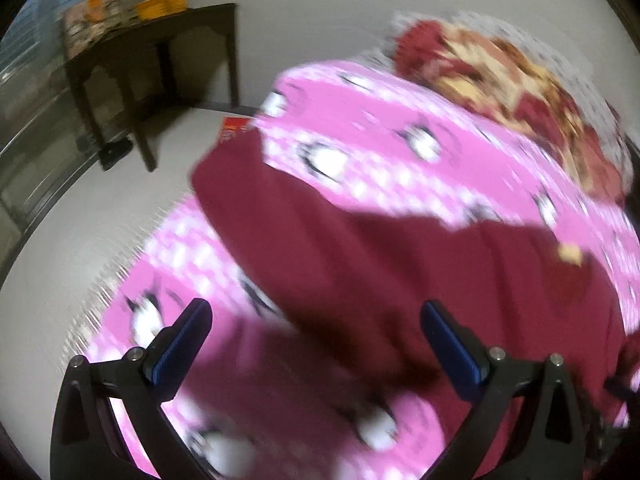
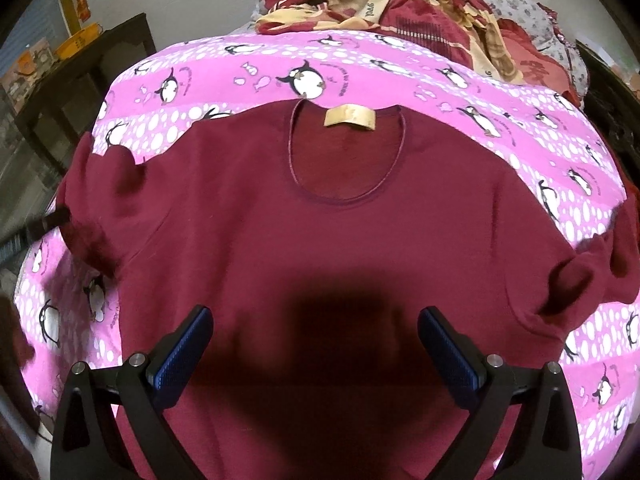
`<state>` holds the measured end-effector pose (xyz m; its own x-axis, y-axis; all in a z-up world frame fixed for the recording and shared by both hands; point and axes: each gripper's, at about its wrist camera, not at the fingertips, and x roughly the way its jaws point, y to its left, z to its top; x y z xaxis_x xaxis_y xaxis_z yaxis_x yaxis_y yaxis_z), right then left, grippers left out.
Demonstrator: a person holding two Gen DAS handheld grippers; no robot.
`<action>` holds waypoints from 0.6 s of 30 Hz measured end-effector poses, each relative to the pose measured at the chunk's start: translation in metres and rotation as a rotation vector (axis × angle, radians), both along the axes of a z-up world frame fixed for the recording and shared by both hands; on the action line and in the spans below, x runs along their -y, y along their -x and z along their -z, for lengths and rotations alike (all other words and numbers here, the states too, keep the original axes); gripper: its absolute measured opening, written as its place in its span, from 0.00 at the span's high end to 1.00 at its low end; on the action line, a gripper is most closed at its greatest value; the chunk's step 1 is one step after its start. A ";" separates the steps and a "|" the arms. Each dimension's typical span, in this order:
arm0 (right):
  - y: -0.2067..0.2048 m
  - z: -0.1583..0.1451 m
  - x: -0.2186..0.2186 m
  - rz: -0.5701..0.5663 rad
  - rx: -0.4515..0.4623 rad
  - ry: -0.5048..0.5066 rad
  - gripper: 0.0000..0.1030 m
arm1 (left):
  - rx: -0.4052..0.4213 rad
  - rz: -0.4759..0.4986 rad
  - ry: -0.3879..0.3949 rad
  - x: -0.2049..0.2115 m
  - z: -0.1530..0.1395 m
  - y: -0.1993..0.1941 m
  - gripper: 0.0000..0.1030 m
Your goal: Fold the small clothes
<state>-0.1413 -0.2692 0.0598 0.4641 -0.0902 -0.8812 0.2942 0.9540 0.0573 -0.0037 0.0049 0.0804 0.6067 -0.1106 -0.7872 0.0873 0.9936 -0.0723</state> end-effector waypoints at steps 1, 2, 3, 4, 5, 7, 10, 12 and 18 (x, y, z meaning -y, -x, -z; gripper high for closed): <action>0.000 0.001 0.000 -0.001 -0.003 -0.002 0.00 | 0.001 -0.020 0.008 -0.009 0.000 -0.010 0.00; -0.001 0.002 0.000 -0.002 -0.007 -0.005 0.00 | -0.004 -0.050 0.015 -0.020 0.001 -0.024 0.00; -0.003 0.004 -0.001 -0.004 -0.012 -0.007 0.00 | -0.010 -0.073 0.017 -0.028 0.003 -0.033 0.00; -0.004 0.006 -0.001 -0.007 -0.017 -0.010 0.00 | -0.015 -0.093 0.020 -0.035 0.004 -0.042 0.00; -0.005 0.006 -0.001 -0.008 -0.020 -0.010 0.00 | -0.015 -0.126 0.029 -0.046 0.006 -0.055 0.00; -0.007 0.008 -0.002 -0.013 -0.025 -0.015 0.00 | -0.002 -0.155 0.058 -0.060 0.007 -0.071 0.00; -0.011 0.009 -0.003 -0.022 -0.031 -0.026 0.00 | -0.016 -0.221 0.116 -0.083 0.016 -0.100 0.00; -0.014 0.010 -0.005 -0.032 -0.035 -0.028 0.00 | -0.040 -0.268 0.177 -0.097 0.025 -0.117 0.00; -0.020 0.011 -0.005 -0.043 -0.044 -0.034 0.00 | -0.068 -0.349 0.281 -0.114 0.049 -0.151 0.20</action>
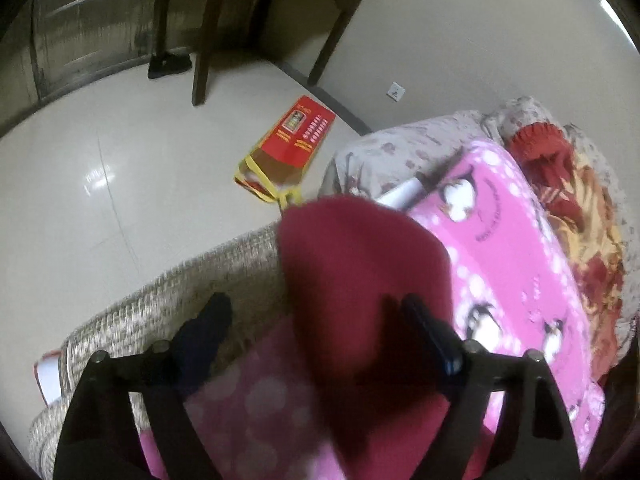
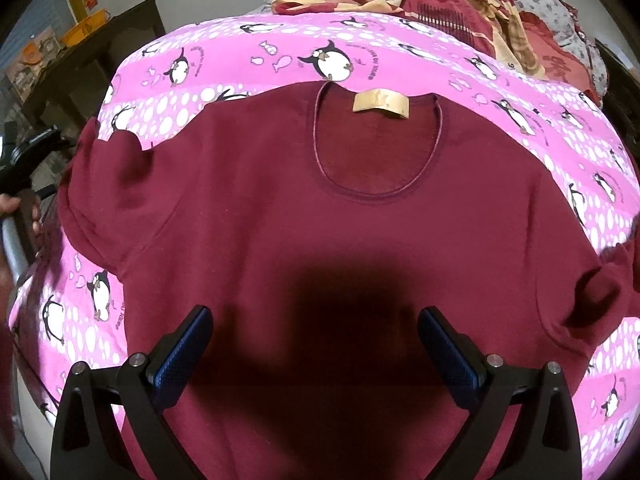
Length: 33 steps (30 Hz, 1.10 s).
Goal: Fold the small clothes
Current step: 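Grasp the shirt side edge with the left gripper and lift it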
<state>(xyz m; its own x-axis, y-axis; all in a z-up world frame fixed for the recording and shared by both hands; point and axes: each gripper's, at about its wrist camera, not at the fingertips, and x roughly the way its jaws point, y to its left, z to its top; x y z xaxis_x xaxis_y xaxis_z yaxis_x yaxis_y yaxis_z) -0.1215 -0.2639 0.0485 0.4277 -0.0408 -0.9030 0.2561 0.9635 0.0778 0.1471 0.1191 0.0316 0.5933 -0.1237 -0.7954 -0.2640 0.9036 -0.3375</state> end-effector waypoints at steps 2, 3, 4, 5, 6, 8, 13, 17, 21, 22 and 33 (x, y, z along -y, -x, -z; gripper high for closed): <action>-0.001 0.002 0.003 0.005 -0.005 -0.004 0.00 | -0.008 0.023 -0.034 0.006 0.003 -0.008 0.35; -0.001 0.003 0.005 0.009 -0.007 -0.009 0.00 | -0.005 0.028 -0.053 0.007 0.004 -0.008 0.39; 0.000 0.004 0.006 0.014 -0.010 -0.015 0.00 | -0.002 0.036 -0.080 0.010 0.004 -0.010 0.53; 0.000 0.005 0.009 0.021 -0.012 -0.022 0.00 | -0.005 0.038 -0.111 0.010 0.004 -0.011 0.73; 0.000 0.006 0.011 0.031 -0.014 -0.031 0.00 | -0.005 0.035 -0.130 0.009 0.002 -0.012 0.86; 0.001 0.006 0.015 0.041 -0.013 -0.040 0.00 | 0.027 0.040 -0.087 0.004 -0.007 -0.008 0.96; 0.006 -0.001 0.021 0.061 0.009 -0.050 0.00 | 0.141 0.141 -0.123 0.016 -0.046 0.011 0.97; 0.015 -0.009 0.022 0.064 0.034 -0.054 0.00 | 0.200 0.226 -0.074 0.041 -0.077 0.040 0.97; 0.025 -0.016 0.031 0.087 0.056 -0.065 0.00 | 0.267 0.396 -0.061 0.101 -0.104 0.088 0.97; 0.027 -0.018 0.033 0.093 0.061 -0.067 0.00 | 0.272 0.438 -0.046 0.116 -0.108 0.100 0.97; 0.066 -0.031 0.089 0.221 0.107 -0.069 0.00 | 0.167 0.812 -0.033 0.290 -0.050 0.209 0.97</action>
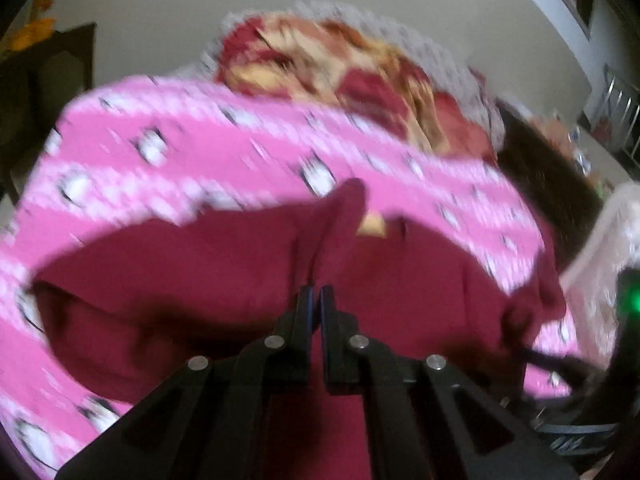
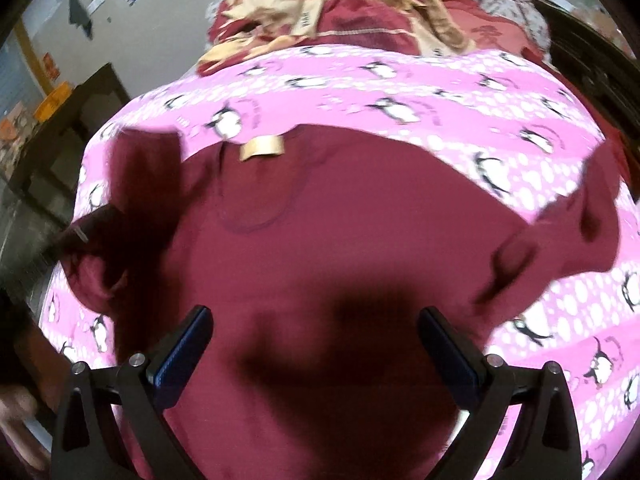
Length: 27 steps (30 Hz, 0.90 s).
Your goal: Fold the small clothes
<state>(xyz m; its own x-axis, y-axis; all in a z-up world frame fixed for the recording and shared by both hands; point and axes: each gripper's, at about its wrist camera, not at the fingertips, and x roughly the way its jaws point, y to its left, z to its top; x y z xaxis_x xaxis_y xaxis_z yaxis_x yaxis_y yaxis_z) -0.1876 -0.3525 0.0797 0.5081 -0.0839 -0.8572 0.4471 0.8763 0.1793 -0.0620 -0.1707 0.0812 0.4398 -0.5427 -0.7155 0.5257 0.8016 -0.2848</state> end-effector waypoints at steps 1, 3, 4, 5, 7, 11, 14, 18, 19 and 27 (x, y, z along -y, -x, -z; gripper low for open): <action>0.002 0.001 0.005 0.009 -0.001 -0.004 0.00 | -0.010 0.017 -0.023 0.010 0.010 0.007 0.97; 0.004 0.004 0.015 0.024 0.002 -0.026 0.00 | -0.023 0.042 -0.054 0.019 0.023 0.015 0.97; 0.004 0.005 0.017 0.027 0.005 -0.034 0.00 | -0.041 0.058 -0.065 0.019 0.028 0.018 0.93; 0.004 0.005 0.020 0.028 0.009 -0.042 0.00 | -0.061 0.076 -0.069 0.018 0.030 0.024 0.84; 0.000 0.005 0.022 0.019 0.023 -0.050 0.00 | -0.070 0.113 -0.060 0.008 0.028 0.037 0.62; -0.012 0.009 0.020 -0.028 0.054 -0.103 0.00 | 0.066 0.104 -0.086 -0.040 0.003 0.061 0.38; -0.027 0.016 0.010 -0.075 0.056 -0.122 0.00 | 0.142 0.046 -0.189 -0.078 0.001 0.064 0.38; -0.060 0.029 -0.011 -0.159 0.046 -0.082 0.03 | 0.165 -0.061 -0.342 -0.116 0.017 0.050 0.37; -0.072 0.035 -0.016 -0.163 0.018 -0.040 0.05 | 0.145 -0.088 -0.364 -0.123 0.022 0.044 0.37; -0.096 0.042 -0.026 -0.216 0.031 0.059 0.93 | 0.055 -0.209 -0.340 -0.148 0.036 0.023 0.37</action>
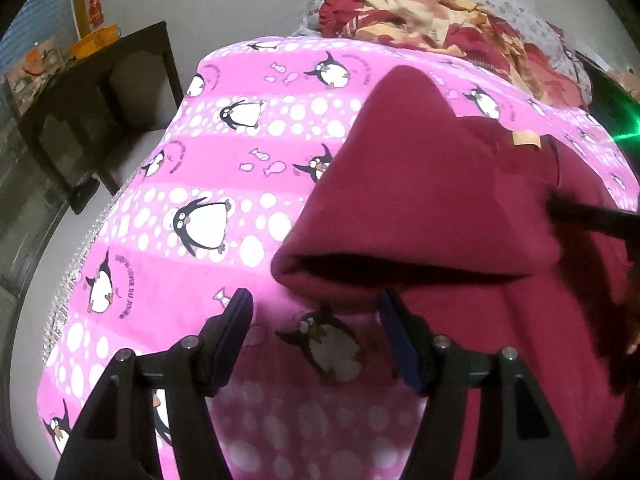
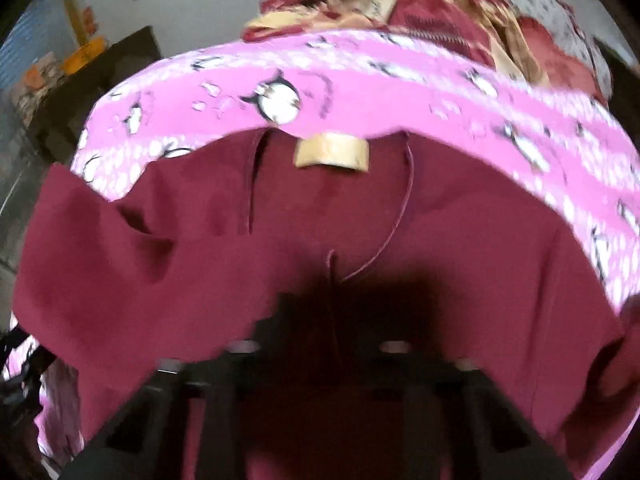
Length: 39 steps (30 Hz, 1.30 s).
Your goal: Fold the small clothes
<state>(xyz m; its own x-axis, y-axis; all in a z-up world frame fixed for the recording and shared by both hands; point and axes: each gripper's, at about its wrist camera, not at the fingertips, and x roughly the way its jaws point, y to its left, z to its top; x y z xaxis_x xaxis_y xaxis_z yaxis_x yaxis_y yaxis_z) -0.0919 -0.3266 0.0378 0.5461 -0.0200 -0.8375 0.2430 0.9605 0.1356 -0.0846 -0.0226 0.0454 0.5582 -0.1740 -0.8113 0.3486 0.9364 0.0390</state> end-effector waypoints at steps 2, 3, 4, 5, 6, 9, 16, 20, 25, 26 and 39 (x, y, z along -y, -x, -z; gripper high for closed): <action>0.016 -0.020 0.017 0.014 0.068 -0.071 0.96 | 0.001 0.018 0.005 0.000 -0.002 0.005 0.37; 0.027 -0.034 0.027 0.034 0.097 -0.069 0.96 | 0.005 0.024 0.002 0.009 -0.002 0.004 0.37; 0.043 -0.050 0.040 0.060 0.132 -0.035 0.96 | 0.009 0.032 0.001 0.012 -0.003 0.006 0.37; 0.055 -0.061 0.051 0.085 0.155 -0.009 0.96 | 0.014 0.044 0.002 0.013 -0.004 0.010 0.37; 0.063 -0.068 0.060 0.107 0.166 0.001 0.96 | 0.018 0.052 0.003 0.017 -0.005 0.008 0.37; 0.081 -0.074 0.092 0.208 0.152 0.010 0.96 | 0.013 0.067 -0.008 0.024 -0.004 0.010 0.37; 0.075 -0.032 0.113 0.278 -0.080 0.059 0.94 | -0.021 0.069 0.006 0.029 0.000 0.011 0.37; 0.065 -0.057 0.077 0.179 0.051 0.014 0.36 | -0.026 0.069 0.066 0.020 -0.010 0.011 0.33; -0.004 -0.071 -0.028 -0.203 0.101 -0.164 0.28 | -0.066 0.096 0.090 0.021 -0.005 0.012 0.31; -0.012 -0.069 -0.046 -0.245 0.096 -0.193 0.28 | -0.066 0.094 0.083 0.022 -0.003 0.011 0.31; -0.123 0.005 -0.148 -0.404 -0.102 -0.251 0.88 | -0.113 0.036 0.096 0.007 0.018 -0.018 0.31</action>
